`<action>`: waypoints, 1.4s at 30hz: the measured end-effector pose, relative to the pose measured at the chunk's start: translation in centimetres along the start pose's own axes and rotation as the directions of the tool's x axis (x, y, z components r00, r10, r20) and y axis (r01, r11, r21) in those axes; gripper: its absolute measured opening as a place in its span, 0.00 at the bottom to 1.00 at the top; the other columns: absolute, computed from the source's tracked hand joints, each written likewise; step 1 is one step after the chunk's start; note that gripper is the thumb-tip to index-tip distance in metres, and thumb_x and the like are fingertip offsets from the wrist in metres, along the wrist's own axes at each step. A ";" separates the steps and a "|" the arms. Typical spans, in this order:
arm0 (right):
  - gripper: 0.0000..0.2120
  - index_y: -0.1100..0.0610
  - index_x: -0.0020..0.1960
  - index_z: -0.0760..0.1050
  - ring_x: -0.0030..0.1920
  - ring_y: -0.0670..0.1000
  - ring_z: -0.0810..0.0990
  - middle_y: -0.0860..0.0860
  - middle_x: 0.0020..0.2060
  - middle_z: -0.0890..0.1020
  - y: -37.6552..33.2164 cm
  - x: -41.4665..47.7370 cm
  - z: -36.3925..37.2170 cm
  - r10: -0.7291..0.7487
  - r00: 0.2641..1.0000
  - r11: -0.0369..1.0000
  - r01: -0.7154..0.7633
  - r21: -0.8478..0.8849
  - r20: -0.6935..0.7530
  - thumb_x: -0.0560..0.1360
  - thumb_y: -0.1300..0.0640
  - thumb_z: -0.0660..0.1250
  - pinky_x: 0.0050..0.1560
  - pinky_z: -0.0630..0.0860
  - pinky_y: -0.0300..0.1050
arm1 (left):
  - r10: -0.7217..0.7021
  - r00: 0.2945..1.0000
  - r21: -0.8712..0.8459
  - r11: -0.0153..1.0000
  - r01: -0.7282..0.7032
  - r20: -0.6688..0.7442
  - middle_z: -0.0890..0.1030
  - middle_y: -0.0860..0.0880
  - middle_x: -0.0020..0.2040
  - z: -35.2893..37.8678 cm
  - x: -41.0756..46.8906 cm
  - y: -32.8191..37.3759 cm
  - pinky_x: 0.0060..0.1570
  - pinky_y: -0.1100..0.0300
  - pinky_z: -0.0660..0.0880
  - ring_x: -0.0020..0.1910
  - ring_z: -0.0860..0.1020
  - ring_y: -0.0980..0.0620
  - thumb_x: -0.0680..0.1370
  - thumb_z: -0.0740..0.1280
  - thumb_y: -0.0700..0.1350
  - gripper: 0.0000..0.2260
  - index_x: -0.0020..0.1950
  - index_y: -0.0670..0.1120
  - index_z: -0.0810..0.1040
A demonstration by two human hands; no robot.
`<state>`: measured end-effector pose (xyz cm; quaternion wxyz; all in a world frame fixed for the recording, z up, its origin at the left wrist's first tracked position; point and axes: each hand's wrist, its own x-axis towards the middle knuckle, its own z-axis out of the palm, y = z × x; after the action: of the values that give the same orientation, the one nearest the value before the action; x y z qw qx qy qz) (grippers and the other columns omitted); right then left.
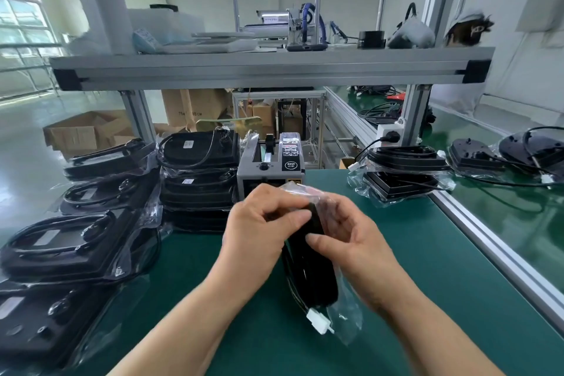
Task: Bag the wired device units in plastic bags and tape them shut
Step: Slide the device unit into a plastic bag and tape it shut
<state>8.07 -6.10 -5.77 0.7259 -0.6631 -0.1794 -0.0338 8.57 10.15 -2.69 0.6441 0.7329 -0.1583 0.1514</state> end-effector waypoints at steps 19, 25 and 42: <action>0.20 0.41 0.60 0.76 0.54 0.41 0.83 0.40 0.54 0.84 -1.9 -4.5 0.3 -0.079 0.956 0.987 0.036 -0.157 -0.281 0.74 0.61 0.74 0.52 0.77 0.30 | 0.059 0.995 0.009 0.998 -0.060 0.086 0.85 0.53 0.43 1.4 -4.2 1.2 0.44 0.69 0.76 0.43 0.83 0.56 0.79 0.70 0.40 0.10 0.47 0.56 0.85; 0.08 0.44 0.42 0.77 0.50 0.36 0.81 0.34 0.51 0.83 -2.9 -4.9 0.3 -0.057 0.890 0.975 -0.048 -0.216 -0.453 0.76 0.57 0.69 0.48 0.73 0.33 | 0.107 0.989 0.053 0.992 -0.113 0.107 0.85 0.55 0.45 1.9 -4.9 0.9 0.44 0.68 0.77 0.45 0.83 0.54 0.76 0.69 0.45 0.07 0.49 0.57 0.84; 0.23 0.53 0.52 0.81 0.33 0.41 0.83 0.46 0.35 0.86 -3.9 -5.5 0.6 0.116 0.895 0.993 -0.088 0.085 -0.431 0.58 0.59 0.83 0.32 0.76 0.30 | 0.068 0.989 0.011 0.997 -0.070 0.131 0.85 0.54 0.42 1.9 -4.2 1.5 0.41 0.66 0.78 0.38 0.81 0.58 0.75 0.70 0.50 0.06 0.49 0.59 0.83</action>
<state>1.72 -6.98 -3.71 0.7689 -0.6240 0.0213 -0.1375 4.21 8.20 -3.37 0.6210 0.7404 -0.2241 0.1265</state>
